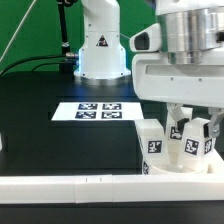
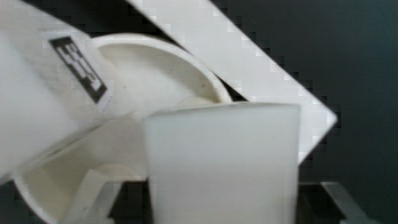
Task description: Assemble stool
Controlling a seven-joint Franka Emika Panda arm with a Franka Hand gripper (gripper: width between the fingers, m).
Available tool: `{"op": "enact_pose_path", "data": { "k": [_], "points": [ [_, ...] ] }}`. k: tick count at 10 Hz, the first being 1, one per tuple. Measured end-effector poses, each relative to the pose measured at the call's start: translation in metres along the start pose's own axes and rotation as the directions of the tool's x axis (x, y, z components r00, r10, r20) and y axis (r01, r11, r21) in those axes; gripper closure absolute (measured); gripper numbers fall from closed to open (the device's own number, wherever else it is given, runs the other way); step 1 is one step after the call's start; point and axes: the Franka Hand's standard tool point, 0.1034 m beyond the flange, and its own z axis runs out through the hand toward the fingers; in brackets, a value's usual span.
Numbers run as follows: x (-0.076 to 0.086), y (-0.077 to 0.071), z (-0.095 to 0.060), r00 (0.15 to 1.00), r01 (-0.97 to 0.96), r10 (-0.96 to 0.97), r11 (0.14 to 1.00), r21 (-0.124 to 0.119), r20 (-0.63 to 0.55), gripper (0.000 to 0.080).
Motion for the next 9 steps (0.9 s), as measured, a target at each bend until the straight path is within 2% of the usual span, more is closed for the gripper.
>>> {"op": "enact_pose_path", "data": {
  "k": [5,6,7,8,9],
  "points": [
    [-0.0024,-0.0008,0.0001,0.978,-0.207,0.207,0.978,-0.001,0.001,0.0459],
    [-0.0035,-0.0016,0.0,0.945,-0.326,0.326,0.945,0.003,0.008,0.0459],
    [-0.0061,-0.0037,-0.001,0.858,-0.514,0.514,0.858,0.005,0.02,0.0459],
    [-0.0092,-0.0045,-0.0001,0.785,-0.619,0.618,0.786,0.0,0.027,0.0459],
    [-0.0081,-0.0048,0.0016,0.641,-0.767,0.766,0.641,0.02,0.05,0.0459]
  ]
}}
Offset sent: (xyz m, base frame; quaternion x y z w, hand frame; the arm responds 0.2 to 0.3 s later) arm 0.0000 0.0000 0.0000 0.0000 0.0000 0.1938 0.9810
